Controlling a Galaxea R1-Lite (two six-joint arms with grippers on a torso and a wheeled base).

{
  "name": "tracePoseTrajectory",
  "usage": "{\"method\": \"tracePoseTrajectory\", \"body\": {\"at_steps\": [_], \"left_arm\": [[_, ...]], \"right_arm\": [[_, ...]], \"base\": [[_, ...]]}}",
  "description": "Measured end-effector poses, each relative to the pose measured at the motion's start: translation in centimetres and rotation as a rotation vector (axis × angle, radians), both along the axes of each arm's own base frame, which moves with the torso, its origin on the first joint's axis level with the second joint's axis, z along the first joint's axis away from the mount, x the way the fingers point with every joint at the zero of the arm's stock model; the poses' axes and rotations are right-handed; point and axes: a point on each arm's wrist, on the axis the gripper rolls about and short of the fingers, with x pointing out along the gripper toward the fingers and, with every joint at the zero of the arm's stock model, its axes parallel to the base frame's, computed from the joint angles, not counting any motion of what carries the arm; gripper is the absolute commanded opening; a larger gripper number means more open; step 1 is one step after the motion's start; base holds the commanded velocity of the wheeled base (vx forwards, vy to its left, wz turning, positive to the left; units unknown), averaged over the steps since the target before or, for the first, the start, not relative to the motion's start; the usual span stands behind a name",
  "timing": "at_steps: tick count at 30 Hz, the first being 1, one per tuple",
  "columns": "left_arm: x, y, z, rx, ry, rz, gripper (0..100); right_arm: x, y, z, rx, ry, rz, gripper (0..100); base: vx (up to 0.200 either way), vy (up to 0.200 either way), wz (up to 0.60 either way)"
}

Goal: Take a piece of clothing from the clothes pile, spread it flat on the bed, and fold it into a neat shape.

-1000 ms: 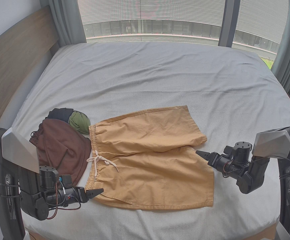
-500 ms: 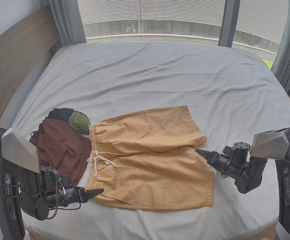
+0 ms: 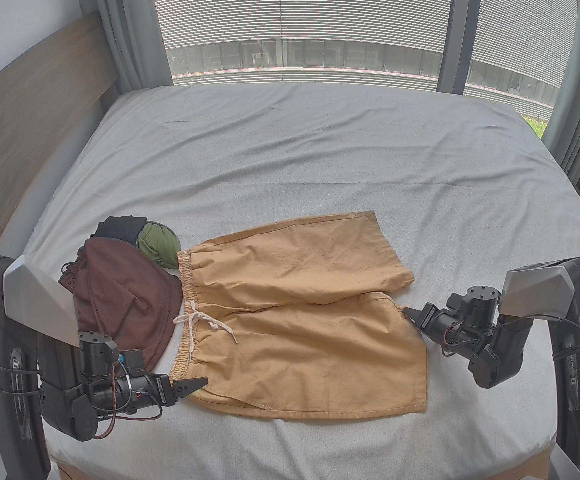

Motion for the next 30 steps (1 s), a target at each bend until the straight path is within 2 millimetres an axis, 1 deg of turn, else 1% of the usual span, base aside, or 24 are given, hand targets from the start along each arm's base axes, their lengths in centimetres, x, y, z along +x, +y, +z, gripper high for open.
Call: {"method": "tracePoseTrajectory", "body": {"at_steps": [11,15,24,25,30], "left_arm": [[0.0,0.0,0.0,0.0,0.0,-0.001,100],[0.0,0.0,0.0,0.0,0.001,0.001,100],[0.0,0.1,-0.1,0.001,0.0,0.004,100],[0.1,0.1,-0.1,0.002,0.0,0.005,100],[0.1,0.3,-0.1,0.004,0.002,0.013,100]], "right_arm": [[0.5,-1.7,1.0,0.002,-0.036,-0.043,0],[0.7,-1.7,1.4,0.002,-0.051,-0.046,0],[0.7,-1.8,1.5,-0.025,-0.082,-0.039,0],[0.7,-1.8,1.5,-0.026,-0.083,-0.039,100],[0.6,-2.1,1.6,-0.028,-0.085,-0.044,100]], "base": [[0.0,0.0,0.0],[0.0,0.0,0.0],[0.0,0.0,0.0],[0.0,0.0,0.0],[0.0,0.0,0.0]]}}
